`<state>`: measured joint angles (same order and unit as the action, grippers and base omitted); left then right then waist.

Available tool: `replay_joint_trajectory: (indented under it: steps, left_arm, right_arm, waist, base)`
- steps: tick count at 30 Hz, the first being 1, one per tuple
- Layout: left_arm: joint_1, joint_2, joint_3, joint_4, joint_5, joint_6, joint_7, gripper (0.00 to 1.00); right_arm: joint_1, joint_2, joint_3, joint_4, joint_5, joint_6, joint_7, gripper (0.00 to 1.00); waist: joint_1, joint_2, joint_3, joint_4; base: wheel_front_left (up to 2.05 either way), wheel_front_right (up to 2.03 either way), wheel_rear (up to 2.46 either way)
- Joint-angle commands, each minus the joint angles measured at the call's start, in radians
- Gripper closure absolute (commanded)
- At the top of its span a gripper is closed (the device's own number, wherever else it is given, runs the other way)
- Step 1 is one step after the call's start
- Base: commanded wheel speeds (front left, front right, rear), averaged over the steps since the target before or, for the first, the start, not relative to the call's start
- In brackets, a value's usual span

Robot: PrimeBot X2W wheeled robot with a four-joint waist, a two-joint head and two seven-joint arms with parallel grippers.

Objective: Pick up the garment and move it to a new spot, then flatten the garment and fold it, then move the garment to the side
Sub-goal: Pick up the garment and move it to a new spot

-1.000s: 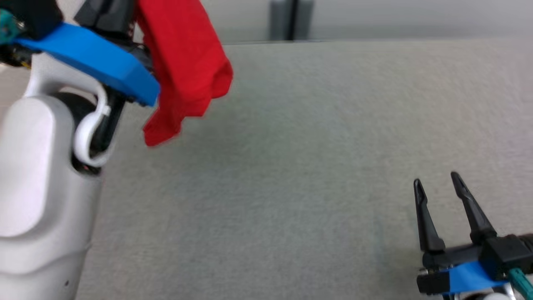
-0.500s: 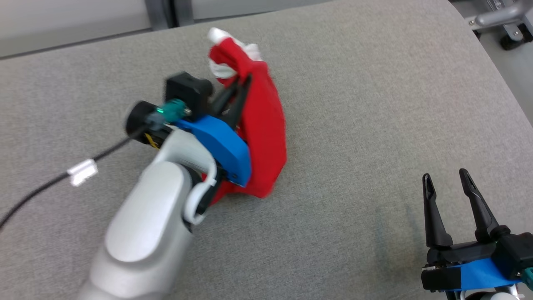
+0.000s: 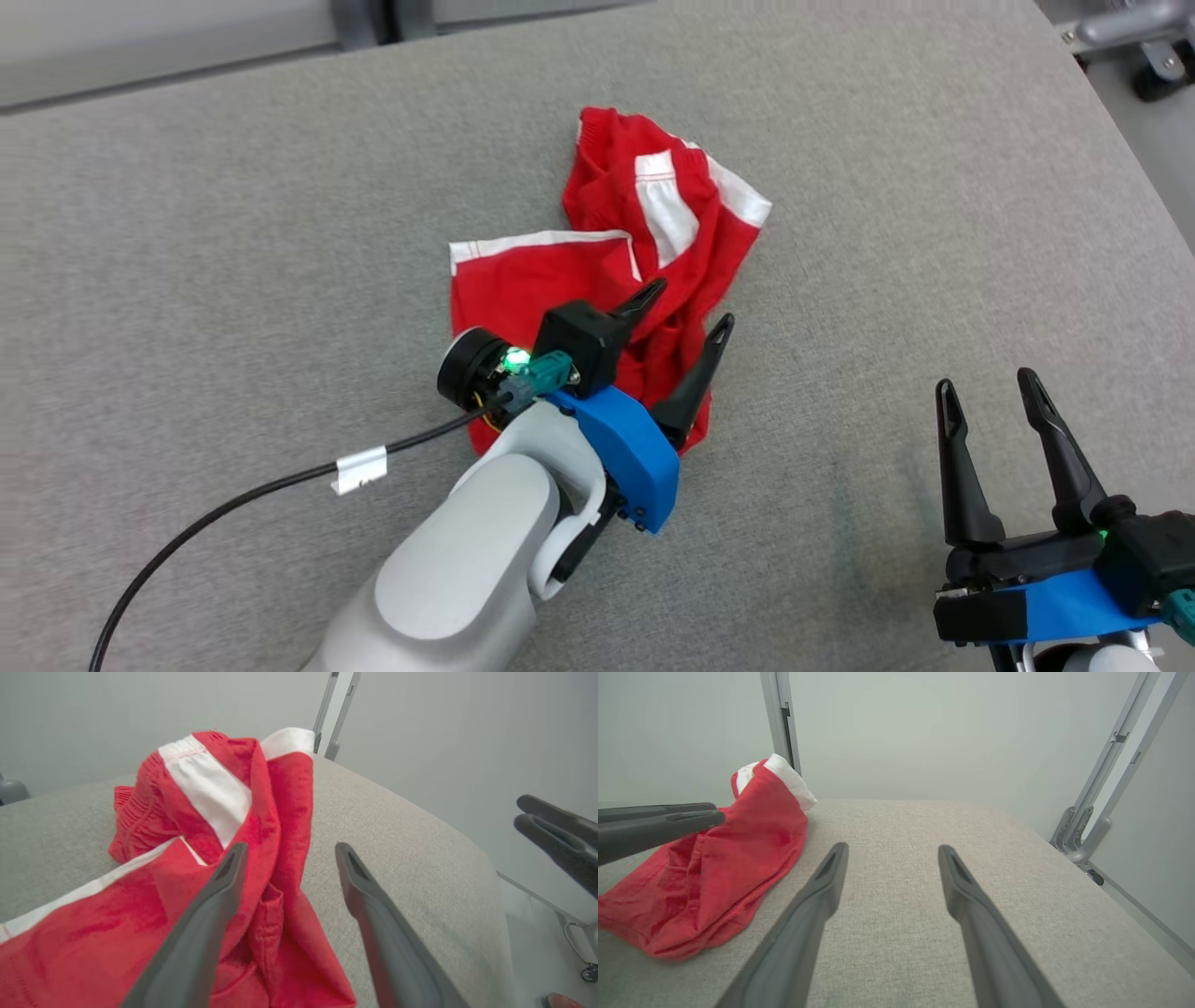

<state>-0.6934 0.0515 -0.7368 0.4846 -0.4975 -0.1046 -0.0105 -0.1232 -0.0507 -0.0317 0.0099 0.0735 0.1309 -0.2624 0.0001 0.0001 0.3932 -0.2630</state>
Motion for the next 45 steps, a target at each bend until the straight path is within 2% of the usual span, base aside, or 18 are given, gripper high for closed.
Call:
replay_joint_trajectory:
  steps: [1,6,12,16,24,34,45]
  left_arm:
    - [-0.001,-0.001,-0.011,-0.010,-0.002,0.011,-0.022,0.00]
    - [0.034,0.004,-0.003,-0.035,0.005,0.066,-0.131,0.00]
    - [0.161,0.071,0.071,-0.064,-0.002,0.152,-0.228,0.00]
    - [0.269,0.102,0.139,-0.091,-0.018,0.194,-0.251,0.00]
    - [0.535,0.141,0.296,-0.246,0.059,0.246,-0.255,0.00]
    - [0.825,0.109,0.447,-0.414,0.195,0.208,-0.256,0.00]
    - [0.896,0.044,0.524,-0.462,0.307,0.154,-0.256,0.00]
  right_arm:
    - [-0.001,0.000,0.001,0.001,-0.005,0.000,-0.004,0.00]
    - [0.043,0.000,0.001,0.006,-0.028,0.000,-0.004,0.00]
    - [0.099,0.000,0.003,0.017,-0.049,0.000,-0.004,0.00]
    - [0.130,0.000,0.012,0.023,-0.057,0.000,-0.004,0.00]
    - [0.191,0.000,0.010,0.033,-0.065,0.000,-0.004,0.00]
    - [0.265,0.000,-0.001,0.033,-0.056,0.000,-0.004,0.00]
    - [0.293,0.000,0.013,0.034,-0.036,0.000,-0.004,0.00]
  waist:
    - [-0.0001,-0.0001,-0.012,0.009]
    - [-0.0001,-0.0001,-0.095,0.068]
    - [-0.0001,-0.0001,-0.209,0.153]
    - [-0.0001,-0.0001,-0.270,0.201]
    - [-0.0001,-0.0001,-0.370,0.258]
    - [-0.0001,-0.0001,-0.425,0.294]
    - [-0.0001,-0.0001,-0.419,0.328]
  base:
    - [0.00,0.00,0.00]
    - [0.00,0.00,0.00]
    - [0.00,0.00,0.00]
    - [0.00,0.00,0.00]
    - [0.00,0.00,0.00]
    - [0.00,0.00,0.00]
    - [0.00,0.00,0.00]
